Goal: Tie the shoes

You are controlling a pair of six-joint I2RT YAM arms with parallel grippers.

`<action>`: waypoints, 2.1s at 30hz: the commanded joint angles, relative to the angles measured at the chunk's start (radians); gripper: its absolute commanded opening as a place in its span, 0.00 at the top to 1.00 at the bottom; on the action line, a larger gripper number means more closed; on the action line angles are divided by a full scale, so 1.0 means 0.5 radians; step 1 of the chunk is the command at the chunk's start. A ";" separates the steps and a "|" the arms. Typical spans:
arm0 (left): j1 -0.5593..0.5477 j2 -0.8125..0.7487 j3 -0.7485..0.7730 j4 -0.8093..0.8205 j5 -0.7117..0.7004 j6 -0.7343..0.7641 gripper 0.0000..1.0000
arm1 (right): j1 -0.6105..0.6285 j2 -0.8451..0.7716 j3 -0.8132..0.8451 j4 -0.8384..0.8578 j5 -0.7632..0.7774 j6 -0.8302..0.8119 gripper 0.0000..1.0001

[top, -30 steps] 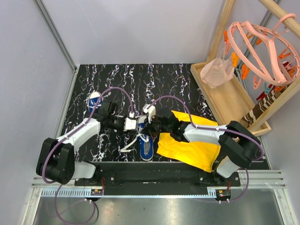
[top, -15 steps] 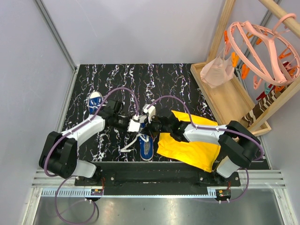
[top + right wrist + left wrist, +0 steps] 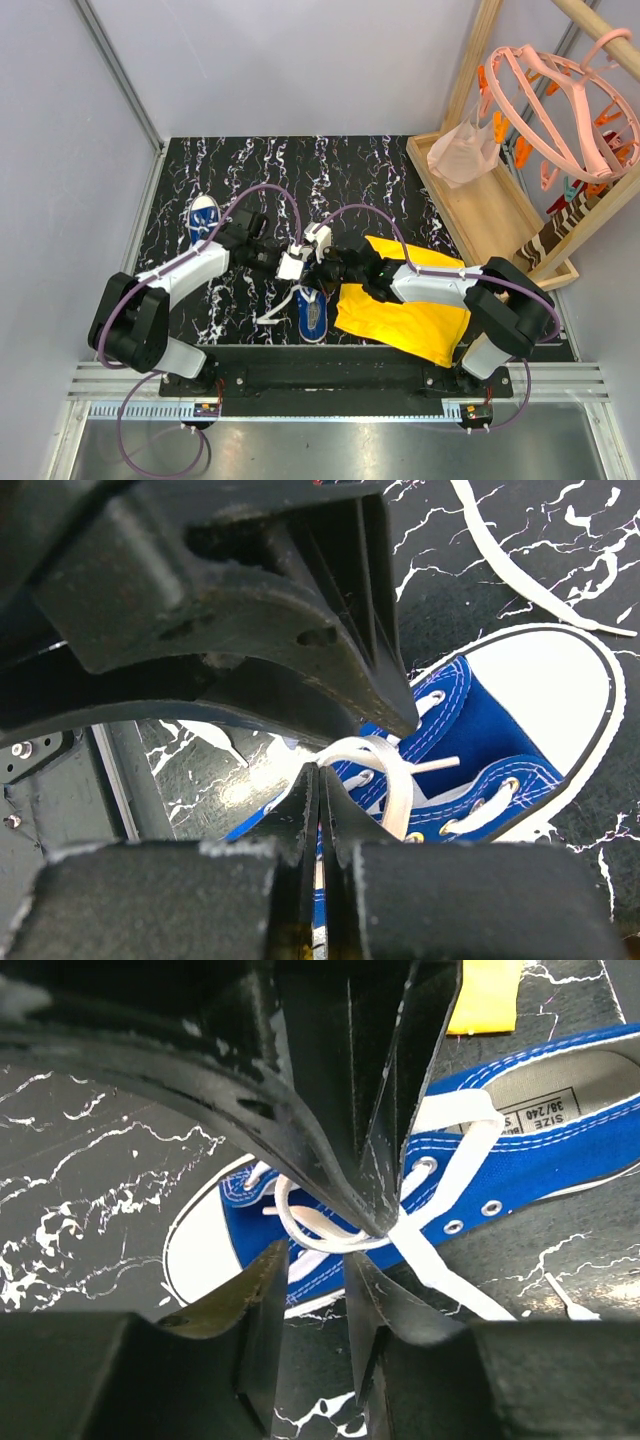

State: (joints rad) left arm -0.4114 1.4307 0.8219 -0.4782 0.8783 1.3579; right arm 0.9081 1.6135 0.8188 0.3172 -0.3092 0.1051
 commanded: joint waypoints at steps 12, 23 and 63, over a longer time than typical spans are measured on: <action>0.028 0.016 0.166 -0.182 0.103 0.345 0.54 | -0.034 -0.058 0.010 0.031 -0.004 -0.057 1.00; 0.059 0.142 0.326 -0.510 0.112 0.659 0.46 | -0.058 -0.049 -0.067 0.050 -0.029 -0.201 1.00; -0.061 0.522 0.636 -0.749 0.010 1.064 0.71 | -0.129 0.004 -0.082 0.194 -0.238 -0.529 1.00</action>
State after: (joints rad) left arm -0.4324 1.6733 1.0935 -0.8158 0.8600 1.8256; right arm 0.8551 1.6135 0.7601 0.3717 -0.4129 -0.1387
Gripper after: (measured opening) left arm 0.328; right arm 0.007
